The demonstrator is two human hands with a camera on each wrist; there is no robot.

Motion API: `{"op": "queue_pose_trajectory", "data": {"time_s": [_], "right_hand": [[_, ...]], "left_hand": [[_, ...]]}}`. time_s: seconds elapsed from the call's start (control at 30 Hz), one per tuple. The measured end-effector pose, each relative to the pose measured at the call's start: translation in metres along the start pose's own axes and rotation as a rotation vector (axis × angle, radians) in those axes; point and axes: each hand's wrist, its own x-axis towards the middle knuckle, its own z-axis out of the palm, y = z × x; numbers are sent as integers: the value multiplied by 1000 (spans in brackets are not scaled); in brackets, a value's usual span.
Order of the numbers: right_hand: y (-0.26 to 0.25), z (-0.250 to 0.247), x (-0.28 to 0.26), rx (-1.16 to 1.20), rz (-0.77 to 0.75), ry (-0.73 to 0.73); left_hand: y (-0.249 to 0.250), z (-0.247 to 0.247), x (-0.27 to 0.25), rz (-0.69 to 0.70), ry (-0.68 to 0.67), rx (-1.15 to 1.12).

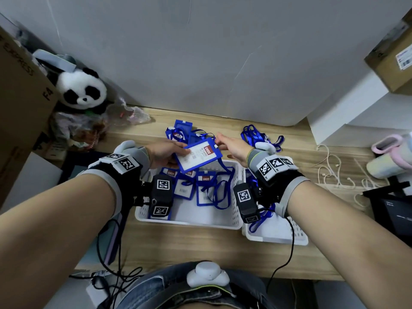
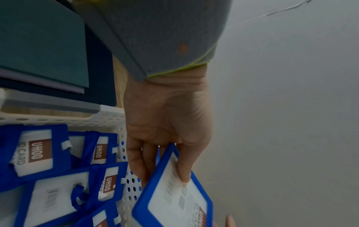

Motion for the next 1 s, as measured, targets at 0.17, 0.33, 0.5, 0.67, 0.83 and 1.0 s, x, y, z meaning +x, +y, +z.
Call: {"op": "queue_pose_trajectory", "data": {"time_s": [0.17,0.33,0.5,0.67,0.83,1.0], "right_hand": [[5,0,1,37,41,-75],[11,-7,1,19,8,-24],[12,-6,1,47,-58,-19],[6,4,-1,49,-143,-36],[3,9,-4,-54,-149,-12],[5,4,-7,-175,-115,-47]], "left_hand": [[3,1,2,28,60,24],[2,0,5,15,129,109],[0,8,5,0,83,201],[8,25,6,28,86,352],[6,32,12,76,177,476],[5,33,15,121,177,637]]}}
